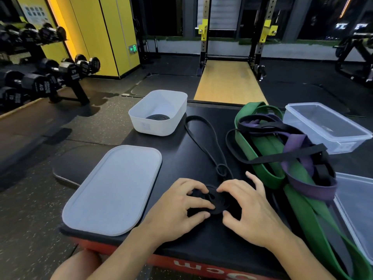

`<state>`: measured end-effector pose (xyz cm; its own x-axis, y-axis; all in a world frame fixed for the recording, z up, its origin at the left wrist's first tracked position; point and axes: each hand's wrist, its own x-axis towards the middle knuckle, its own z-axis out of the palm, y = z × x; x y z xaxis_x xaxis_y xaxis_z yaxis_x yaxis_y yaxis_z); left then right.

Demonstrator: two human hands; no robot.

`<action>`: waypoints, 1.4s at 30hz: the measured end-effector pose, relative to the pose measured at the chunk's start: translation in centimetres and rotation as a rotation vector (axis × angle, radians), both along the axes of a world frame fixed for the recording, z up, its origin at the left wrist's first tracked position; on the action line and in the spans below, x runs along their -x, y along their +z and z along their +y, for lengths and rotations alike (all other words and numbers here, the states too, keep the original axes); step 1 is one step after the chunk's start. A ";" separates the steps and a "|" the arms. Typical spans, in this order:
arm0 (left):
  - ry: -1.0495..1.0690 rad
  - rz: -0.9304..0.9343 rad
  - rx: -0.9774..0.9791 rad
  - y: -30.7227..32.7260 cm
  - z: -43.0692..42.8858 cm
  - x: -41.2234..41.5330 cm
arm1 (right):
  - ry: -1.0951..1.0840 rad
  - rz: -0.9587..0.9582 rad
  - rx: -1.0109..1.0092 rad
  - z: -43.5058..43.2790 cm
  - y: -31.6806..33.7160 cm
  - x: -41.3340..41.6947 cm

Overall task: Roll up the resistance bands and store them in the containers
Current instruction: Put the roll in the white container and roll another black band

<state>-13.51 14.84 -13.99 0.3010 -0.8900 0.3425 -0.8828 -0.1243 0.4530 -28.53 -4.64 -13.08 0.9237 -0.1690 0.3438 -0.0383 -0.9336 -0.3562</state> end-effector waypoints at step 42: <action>-0.079 0.003 0.029 1.0 -0.8 -0.2 | 0.184 0.227 0.000 -1.6 1.7 -0.3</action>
<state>-13.28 14.07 -13.02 0.2313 -0.9006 0.3680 -0.8880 -0.0409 0.4580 -28.20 -6.20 -11.38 0.9921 0.0086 0.1253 0.0532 -0.9323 -0.3577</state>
